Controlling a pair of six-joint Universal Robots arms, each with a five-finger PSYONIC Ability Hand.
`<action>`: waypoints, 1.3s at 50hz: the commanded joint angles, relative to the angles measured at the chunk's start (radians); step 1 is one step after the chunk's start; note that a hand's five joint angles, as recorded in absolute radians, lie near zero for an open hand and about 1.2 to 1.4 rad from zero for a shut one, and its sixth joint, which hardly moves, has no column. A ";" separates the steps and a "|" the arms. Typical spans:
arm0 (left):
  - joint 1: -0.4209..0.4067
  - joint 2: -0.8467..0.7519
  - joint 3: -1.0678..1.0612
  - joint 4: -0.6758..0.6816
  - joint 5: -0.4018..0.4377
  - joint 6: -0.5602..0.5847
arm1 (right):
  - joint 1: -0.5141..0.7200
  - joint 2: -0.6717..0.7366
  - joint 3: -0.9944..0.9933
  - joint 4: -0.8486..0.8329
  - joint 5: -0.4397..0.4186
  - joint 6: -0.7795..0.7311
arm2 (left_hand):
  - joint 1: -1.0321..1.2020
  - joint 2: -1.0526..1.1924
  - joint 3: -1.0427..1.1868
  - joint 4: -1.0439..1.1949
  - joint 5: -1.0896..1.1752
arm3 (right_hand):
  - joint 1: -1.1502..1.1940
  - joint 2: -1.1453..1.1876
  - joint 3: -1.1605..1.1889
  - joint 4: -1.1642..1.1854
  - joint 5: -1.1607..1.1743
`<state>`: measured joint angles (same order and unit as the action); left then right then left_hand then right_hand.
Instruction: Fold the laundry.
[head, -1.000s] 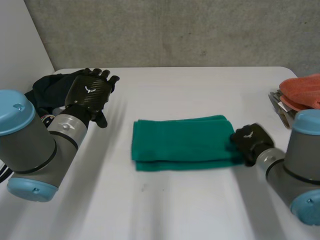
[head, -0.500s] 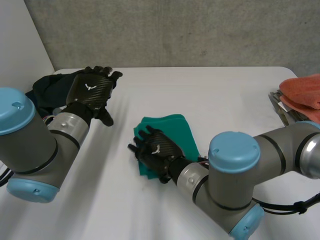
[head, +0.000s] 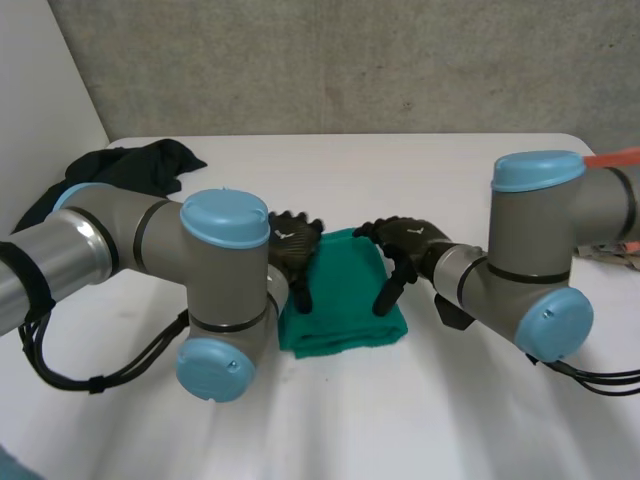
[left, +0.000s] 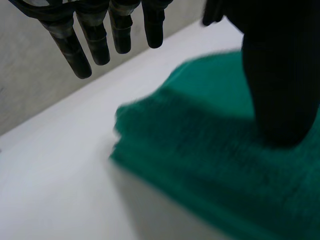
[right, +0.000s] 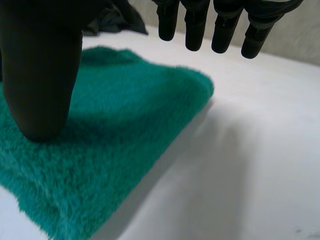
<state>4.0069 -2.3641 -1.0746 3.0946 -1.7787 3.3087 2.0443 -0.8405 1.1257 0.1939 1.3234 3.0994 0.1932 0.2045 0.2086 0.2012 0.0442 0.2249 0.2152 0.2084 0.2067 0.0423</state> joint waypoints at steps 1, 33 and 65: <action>0.050 0.005 -0.050 -0.066 -0.025 0.009 | 0.011 0.092 -0.087 0.093 0.022 -0.119 | 0.044 0.032 0.028 0.036 0.018 | -0.050 -0.041 -0.034 -0.032 -0.042; 0.179 0.419 -0.116 -0.033 0.813 -0.041 | 0.244 -0.190 0.494 -0.479 0.207 -0.383 | 0.000 -0.012 -0.016 -0.008 -0.026 | -0.050 -0.041 -0.034 -0.032 -0.042; 0.179 0.425 -0.136 -0.028 0.823 -0.046 | 0.217 -0.009 0.313 -0.660 0.203 -0.472 | 0.000 -0.012 -0.016 -0.008 -0.026 | 1.171 1.181 1.188 1.190 1.179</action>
<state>4.1828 -1.9390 -1.2152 3.0661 -0.9543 3.2629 2.2747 -0.8522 1.4903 -0.4694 1.5274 2.6166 0.1933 0.2045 0.2087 0.2012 0.0441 1.0427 1.1576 1.1652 1.1751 0.9426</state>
